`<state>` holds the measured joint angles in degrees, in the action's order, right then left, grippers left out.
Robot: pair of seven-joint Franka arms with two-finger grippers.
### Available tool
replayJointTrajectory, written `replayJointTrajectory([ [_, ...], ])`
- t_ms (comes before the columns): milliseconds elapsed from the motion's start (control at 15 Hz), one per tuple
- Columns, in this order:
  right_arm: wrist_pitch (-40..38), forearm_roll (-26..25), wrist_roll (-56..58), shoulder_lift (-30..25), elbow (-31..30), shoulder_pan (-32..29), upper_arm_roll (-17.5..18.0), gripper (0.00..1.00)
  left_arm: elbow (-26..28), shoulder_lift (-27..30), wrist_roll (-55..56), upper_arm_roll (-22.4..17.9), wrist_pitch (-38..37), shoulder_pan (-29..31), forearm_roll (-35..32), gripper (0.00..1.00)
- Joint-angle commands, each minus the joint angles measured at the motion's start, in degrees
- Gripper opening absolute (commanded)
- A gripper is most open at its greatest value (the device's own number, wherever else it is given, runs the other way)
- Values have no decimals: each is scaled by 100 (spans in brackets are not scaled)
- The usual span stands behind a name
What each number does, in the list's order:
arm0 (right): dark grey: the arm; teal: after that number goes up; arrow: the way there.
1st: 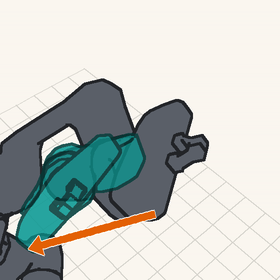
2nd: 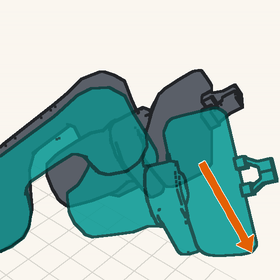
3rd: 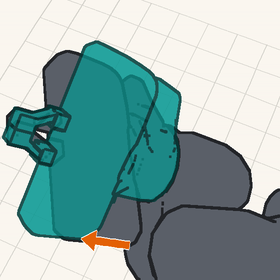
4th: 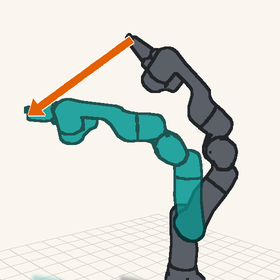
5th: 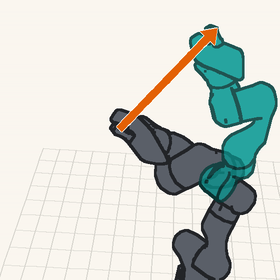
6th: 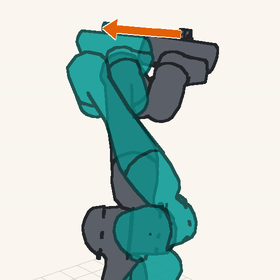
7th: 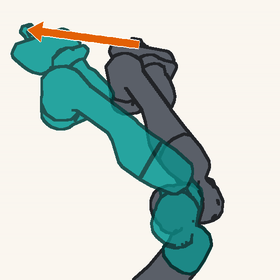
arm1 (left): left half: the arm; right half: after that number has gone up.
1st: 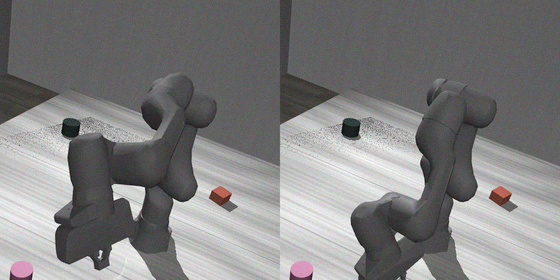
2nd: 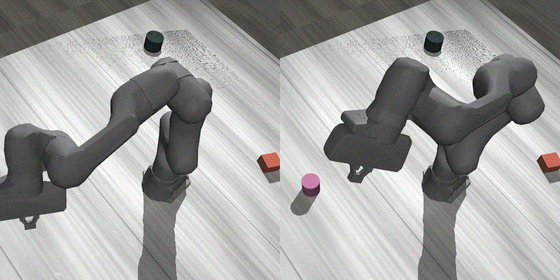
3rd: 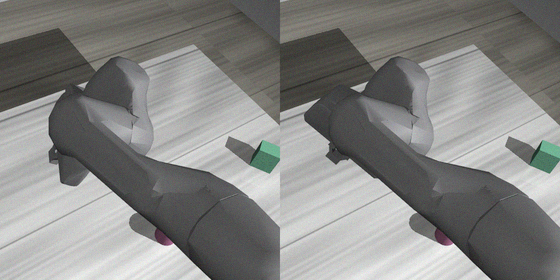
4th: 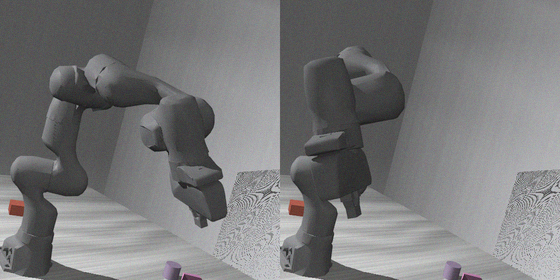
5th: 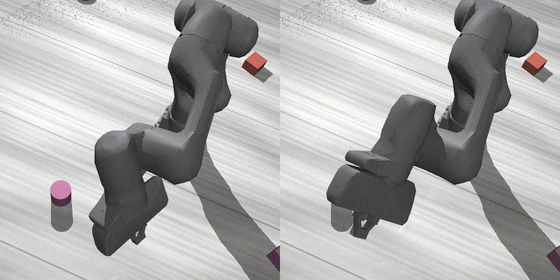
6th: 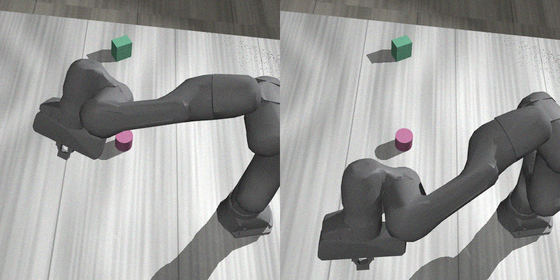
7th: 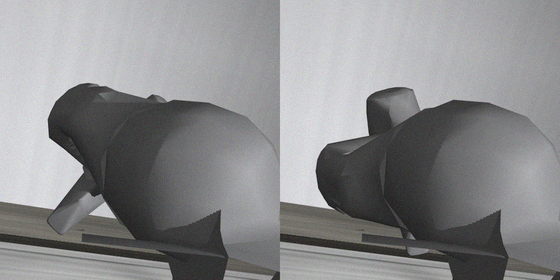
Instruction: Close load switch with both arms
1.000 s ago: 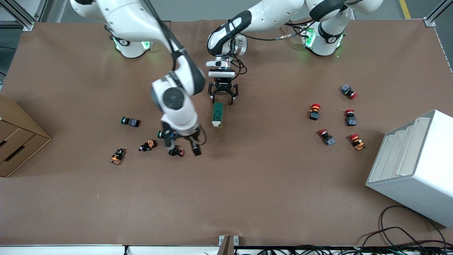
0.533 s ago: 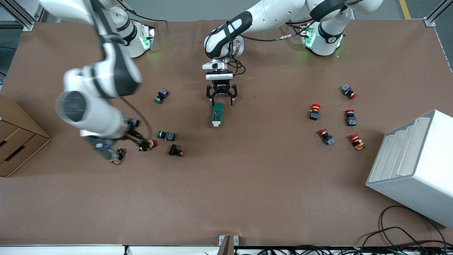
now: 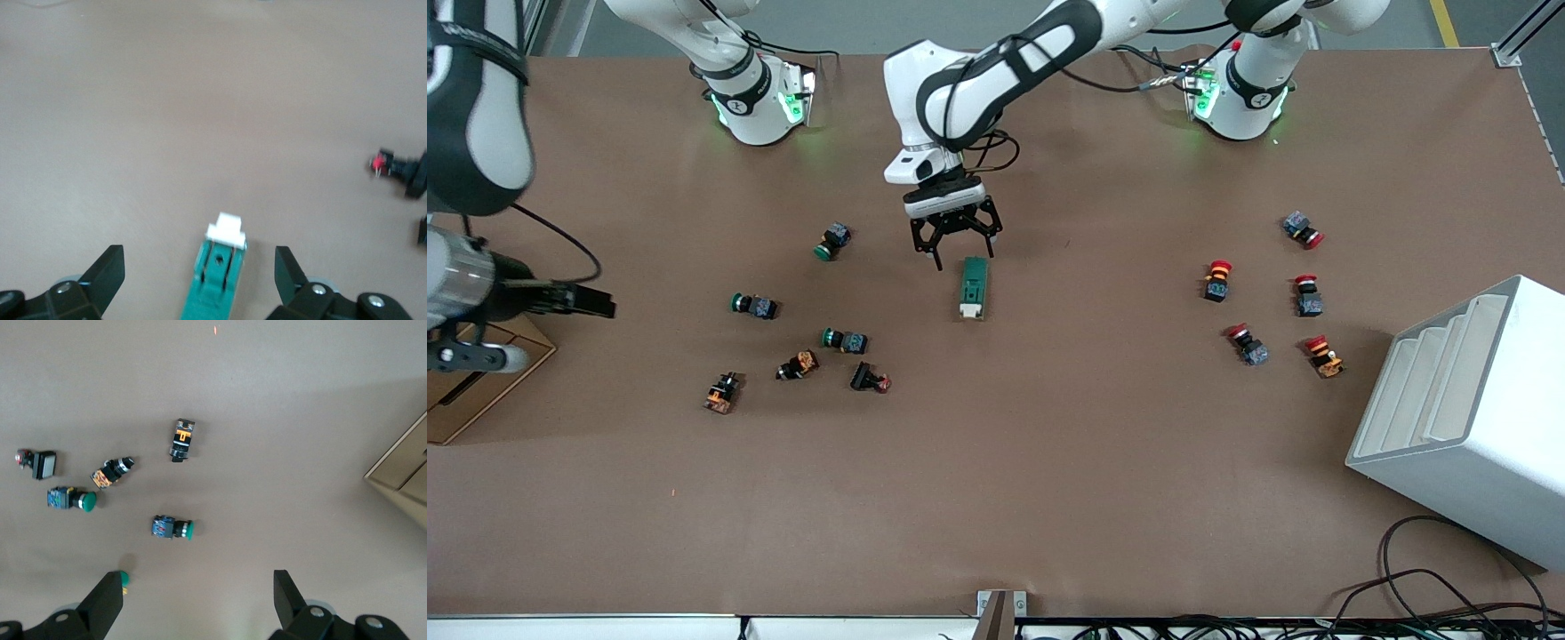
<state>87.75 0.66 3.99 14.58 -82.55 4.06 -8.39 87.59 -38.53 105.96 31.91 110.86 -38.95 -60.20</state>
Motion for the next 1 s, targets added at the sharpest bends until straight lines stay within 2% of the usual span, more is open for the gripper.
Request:
replayJointTrajectory([
  [0, -223, -189, 339, 36, 388, -187, 136, 100, -232, 679, -1231, 17, -29, 641, 1181, 99],
  [133, -521, -163, 339, 62, 721, -239, 136, 100, -462, 1039, -2137, 17, -38, 1159, 2122, 99],
  [267, -610, -145, 339, 62, 802, -231, 136, 100, -462, 1434, -2876, 17, -38, 1765, 2861, 100],
  [400, -968, -93, 269, 45, 863, -134, 197, 100, -480, 1638, -3649, 25, -273, 2284, 3346, 100],
  [667, -1461, -40, 251, -25, 1083, -134, 250, 100, -1094, 1647, -5248, 25, -1450, 2953, 3699, 100],
  [933, -1567, -13, 33, -307, 969, -108, 250, 100, -1367, 1683, -6165, 43, -1865, 3683, 4016, 100],
])
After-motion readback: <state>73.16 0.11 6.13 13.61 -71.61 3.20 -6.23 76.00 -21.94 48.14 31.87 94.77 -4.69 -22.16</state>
